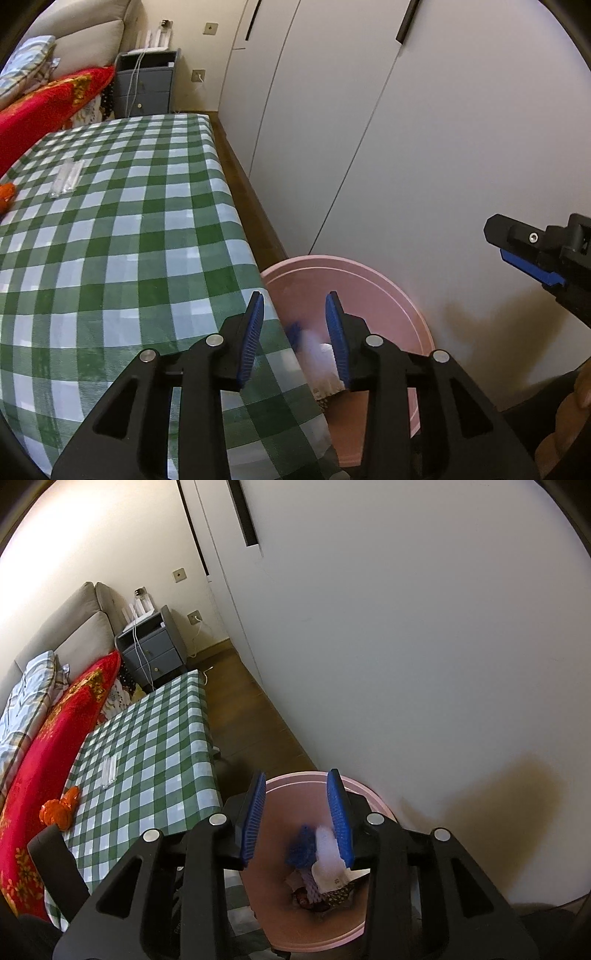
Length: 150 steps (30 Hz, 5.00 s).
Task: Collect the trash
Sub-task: 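Move both grippers back to the table toward the orange bag and straw pack, then grasp the orange plastic bag with the left gripper while the right grasps the clear straw pack, then carry the orange bag and straw pack over the pink bin with both grippers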
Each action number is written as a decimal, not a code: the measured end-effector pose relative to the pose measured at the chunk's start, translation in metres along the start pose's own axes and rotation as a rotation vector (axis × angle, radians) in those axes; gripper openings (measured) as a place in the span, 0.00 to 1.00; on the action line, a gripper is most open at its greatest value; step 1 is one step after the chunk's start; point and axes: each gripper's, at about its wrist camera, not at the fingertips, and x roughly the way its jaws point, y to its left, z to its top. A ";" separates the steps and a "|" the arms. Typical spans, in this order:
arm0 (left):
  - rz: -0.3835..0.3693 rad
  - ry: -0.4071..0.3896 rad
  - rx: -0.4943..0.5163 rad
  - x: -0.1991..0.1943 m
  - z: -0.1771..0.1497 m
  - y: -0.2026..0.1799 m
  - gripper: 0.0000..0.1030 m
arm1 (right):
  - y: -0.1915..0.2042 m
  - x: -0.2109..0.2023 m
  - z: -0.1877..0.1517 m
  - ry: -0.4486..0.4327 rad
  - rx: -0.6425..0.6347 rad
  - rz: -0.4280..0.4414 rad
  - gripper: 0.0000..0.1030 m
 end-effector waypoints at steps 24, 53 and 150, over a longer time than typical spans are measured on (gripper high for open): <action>0.334 -0.256 -0.214 -0.061 0.032 0.123 0.34 | 0.083 0.023 -0.014 -0.068 -0.107 0.212 0.35; 0.743 -0.331 -0.567 -0.084 0.048 0.319 0.52 | 0.309 0.179 -0.040 0.136 -0.363 0.483 0.28; 0.130 -0.209 -0.016 -0.118 0.004 0.076 0.32 | 0.039 -0.050 -0.001 -0.062 -0.170 0.178 0.02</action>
